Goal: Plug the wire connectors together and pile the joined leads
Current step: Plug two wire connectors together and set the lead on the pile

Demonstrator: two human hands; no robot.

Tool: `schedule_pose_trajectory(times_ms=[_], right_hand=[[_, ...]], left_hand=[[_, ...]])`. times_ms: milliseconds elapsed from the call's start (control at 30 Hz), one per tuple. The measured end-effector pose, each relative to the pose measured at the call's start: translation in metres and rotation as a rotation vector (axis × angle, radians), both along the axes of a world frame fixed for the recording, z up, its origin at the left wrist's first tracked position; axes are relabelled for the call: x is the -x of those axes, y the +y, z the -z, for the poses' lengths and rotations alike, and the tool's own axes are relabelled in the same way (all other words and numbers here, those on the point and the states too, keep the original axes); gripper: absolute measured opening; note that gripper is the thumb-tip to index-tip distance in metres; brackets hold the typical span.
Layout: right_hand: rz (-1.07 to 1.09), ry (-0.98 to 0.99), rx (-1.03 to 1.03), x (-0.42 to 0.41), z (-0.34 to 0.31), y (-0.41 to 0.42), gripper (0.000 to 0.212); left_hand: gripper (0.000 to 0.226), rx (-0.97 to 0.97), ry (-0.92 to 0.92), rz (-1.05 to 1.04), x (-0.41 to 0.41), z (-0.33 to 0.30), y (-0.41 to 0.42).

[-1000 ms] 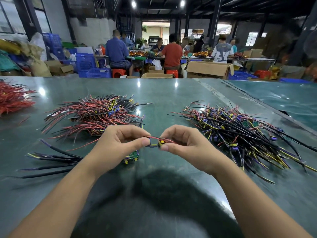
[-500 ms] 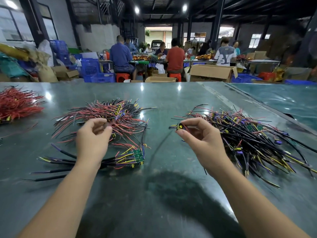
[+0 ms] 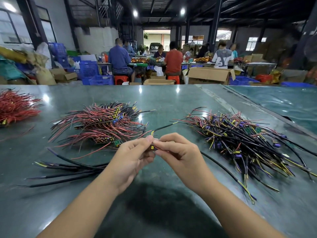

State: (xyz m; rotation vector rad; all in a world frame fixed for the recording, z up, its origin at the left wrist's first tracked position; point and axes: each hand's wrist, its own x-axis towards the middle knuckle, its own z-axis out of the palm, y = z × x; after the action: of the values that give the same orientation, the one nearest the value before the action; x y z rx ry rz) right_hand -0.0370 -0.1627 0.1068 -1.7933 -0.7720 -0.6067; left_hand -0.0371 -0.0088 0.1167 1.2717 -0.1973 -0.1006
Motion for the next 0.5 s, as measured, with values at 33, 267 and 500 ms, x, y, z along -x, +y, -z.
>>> schedule_pose_trajectory(times_ms=[33,267,500], right_hand=[[0.02,-0.035,0.026,0.0005,0.0002,0.0006,0.022],[0.07,-0.182,0.14,0.002,0.0042,0.002,0.02],[0.195,-0.198,0.186,0.0077,0.0005,0.0068,0.024]], left_hand=[[0.024,0.03,0.024,0.018,0.0001,0.0003,-0.0005],[0.019,0.174,0.117,0.022,-0.0021,0.001,0.0001],[0.021,0.203,0.037,-0.033,-0.0019,-0.0009,0.0004]])
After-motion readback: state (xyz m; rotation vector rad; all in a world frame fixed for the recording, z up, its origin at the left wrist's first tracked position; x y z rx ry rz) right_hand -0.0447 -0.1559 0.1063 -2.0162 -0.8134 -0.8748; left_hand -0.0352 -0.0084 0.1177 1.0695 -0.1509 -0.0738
